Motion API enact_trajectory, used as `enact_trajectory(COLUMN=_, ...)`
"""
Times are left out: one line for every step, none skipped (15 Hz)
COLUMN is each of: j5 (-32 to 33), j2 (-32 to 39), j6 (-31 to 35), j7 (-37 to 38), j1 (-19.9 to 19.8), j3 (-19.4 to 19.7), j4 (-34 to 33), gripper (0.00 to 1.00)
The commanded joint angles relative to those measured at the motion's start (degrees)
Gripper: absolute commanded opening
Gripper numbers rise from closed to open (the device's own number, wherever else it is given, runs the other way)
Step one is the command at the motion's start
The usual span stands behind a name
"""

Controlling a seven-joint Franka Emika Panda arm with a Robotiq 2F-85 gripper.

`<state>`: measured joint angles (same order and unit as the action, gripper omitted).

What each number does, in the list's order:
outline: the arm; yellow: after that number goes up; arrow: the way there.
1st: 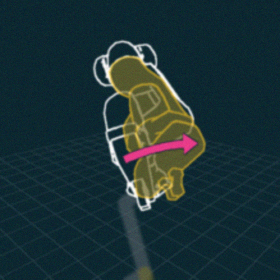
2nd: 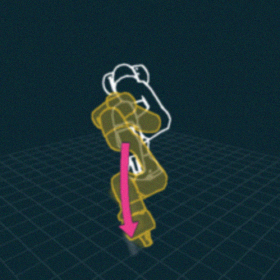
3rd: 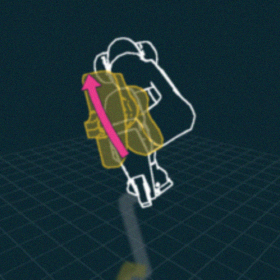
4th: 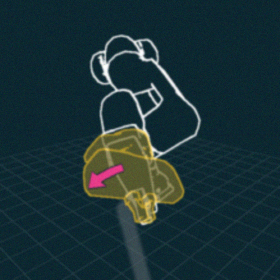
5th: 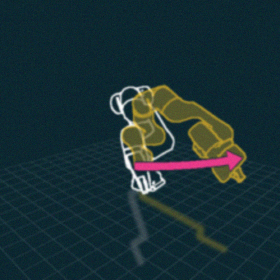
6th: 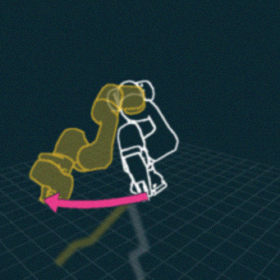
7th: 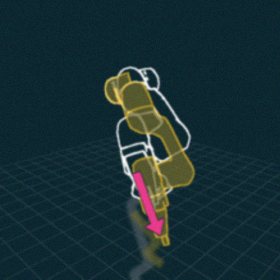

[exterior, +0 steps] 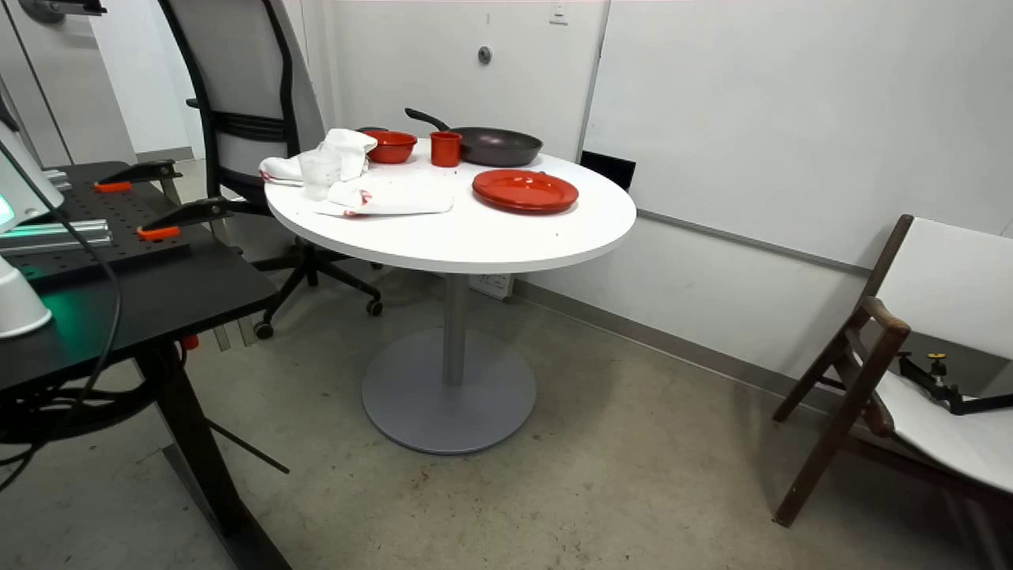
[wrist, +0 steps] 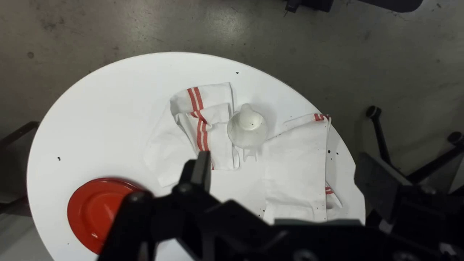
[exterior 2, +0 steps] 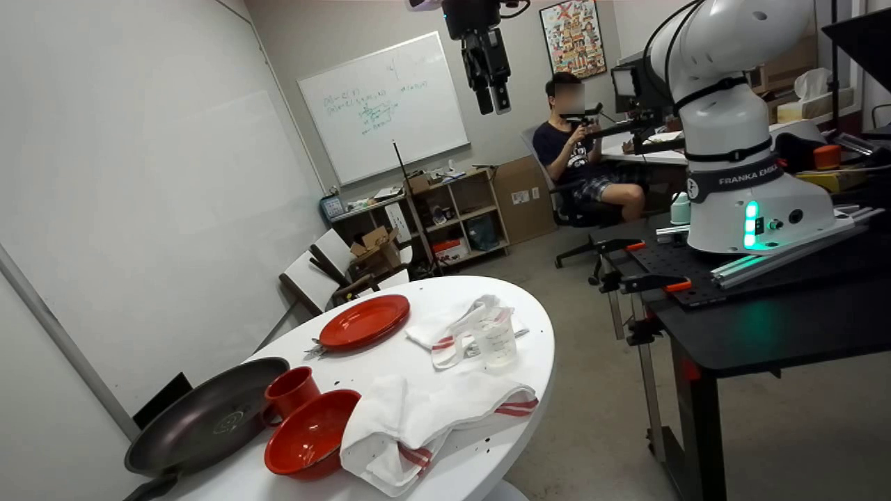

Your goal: Move the jar to the right

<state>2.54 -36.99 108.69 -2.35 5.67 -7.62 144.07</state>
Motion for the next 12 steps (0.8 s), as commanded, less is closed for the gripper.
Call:
enact_trajectory(j5=-1.34, j2=-0.22, j6=1.35, j7=-3.08, j1=1.54, j3=2.86, j4=1.27, gripper=1.00)
enact_trajectory(j5=-1.43, j2=-0.12, j6=1.73, j7=-3.91, j1=1.70, j3=3.37, j4=1.68, gripper=1.00)
enact_trajectory(j5=-1.92, j2=0.16, j6=2.82, j7=-5.16, j1=2.10, j3=4.11, j4=2.44, gripper=1.00)
enact_trajectory(j5=-2.03, j2=0.42, j6=3.31, j7=-6.16, j1=2.28, j3=4.55, j4=2.96, gripper=1.00)
enact_trajectory(j5=-2.11, j2=0.99, j6=4.53, j7=-7.54, j1=2.71, j3=4.88, j4=3.94, gripper=1.00)
enact_trajectory(j5=-2.22, j2=1.27, j6=5.30, j7=-8.61, j1=3.00, j3=5.25, j4=4.59, gripper=1.00)
enact_trajectory(j5=-2.47, j2=1.97, j6=6.46, j7=-9.74, j1=3.55, j3=5.42, j4=5.56, gripper=1.00)
enact_trajectory(j5=-2.61, j2=2.48, j6=7.27, j7=-10.56, j1=3.90, j3=5.55, j4=6.21, gripper=1.00)
enact_trajectory(j5=-2.89, j2=3.36, j6=8.52, j7=-11.32, j1=4.46, j3=5.51, j4=7.00, gripper=1.00)
enact_trajectory(j5=-3.35, j2=4.21, j6=9.61, j7=-12.08, j1=5.04, j3=5.54, j4=7.63, gripper=1.00)
enact_trajectory(j5=-3.65, j2=5.46, j6=10.45, j7=-12.67, j1=5.60, j3=5.32, j4=8.01, gripper=1.00)
enact_trajectory(j5=-4.40, j2=6.85, j6=12.04, j7=-13.52, j1=6.35, j3=5.27, j4=8.47, gripper=1.00)
